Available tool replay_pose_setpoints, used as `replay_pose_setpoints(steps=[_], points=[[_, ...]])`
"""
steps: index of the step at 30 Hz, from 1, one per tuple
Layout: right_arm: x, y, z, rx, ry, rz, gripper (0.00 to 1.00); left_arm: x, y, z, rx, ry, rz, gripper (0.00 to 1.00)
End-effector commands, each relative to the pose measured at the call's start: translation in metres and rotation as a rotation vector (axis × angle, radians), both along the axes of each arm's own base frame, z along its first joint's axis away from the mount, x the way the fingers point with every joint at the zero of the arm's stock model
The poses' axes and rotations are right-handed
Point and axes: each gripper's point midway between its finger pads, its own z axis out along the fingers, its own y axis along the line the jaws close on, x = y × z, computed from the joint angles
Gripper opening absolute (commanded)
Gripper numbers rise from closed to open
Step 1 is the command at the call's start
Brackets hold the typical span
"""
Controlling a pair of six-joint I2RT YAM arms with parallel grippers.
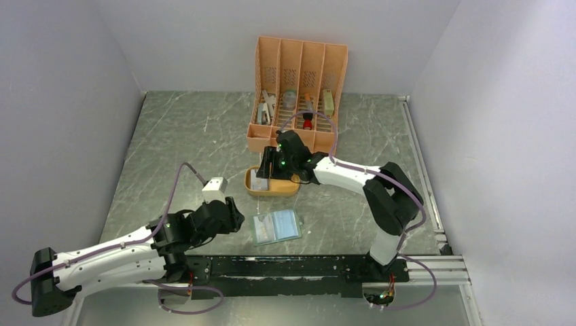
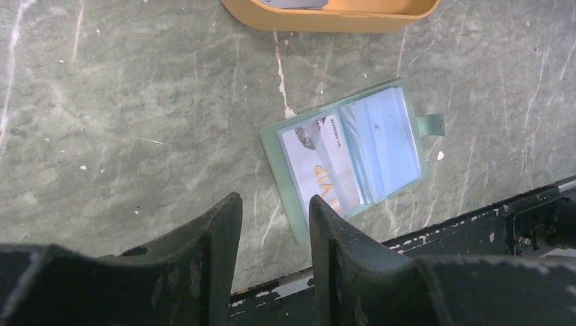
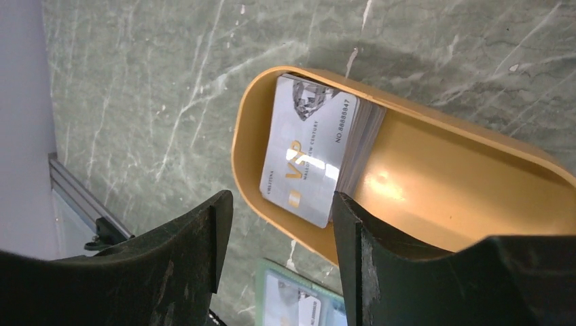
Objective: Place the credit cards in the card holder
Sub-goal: Pick up the credit card from the storage box.
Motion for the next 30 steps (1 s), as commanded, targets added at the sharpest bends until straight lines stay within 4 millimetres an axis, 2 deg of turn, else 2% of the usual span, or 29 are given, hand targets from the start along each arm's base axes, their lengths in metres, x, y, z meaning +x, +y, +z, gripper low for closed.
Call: replay_pose_setpoints(steps=[1, 8, 18, 30], points=[[0.009, 0.0, -0.013, -0.045, 0.002, -0.008, 0.59, 0.0, 0.013, -0.005, 0.033, -0.003, 0.034, 0.47], [0.012, -0.004, -0.036, -0.101, 0.031, -0.024, 0.59, 0.001, 0.014, -0.007, 0.05, -0.005, 0.036, 0.47], [0.009, -0.003, -0.054, -0.094, 0.074, -0.018, 0.58, 0.0, 0.014, -0.01, 0.056, 0.001, 0.036, 0.46], [0.005, -0.014, -0.061, -0.062, 0.1, -0.027, 0.42, -0.001, 0.013, -0.014, 0.054, 0.015, 0.039, 0.45]])
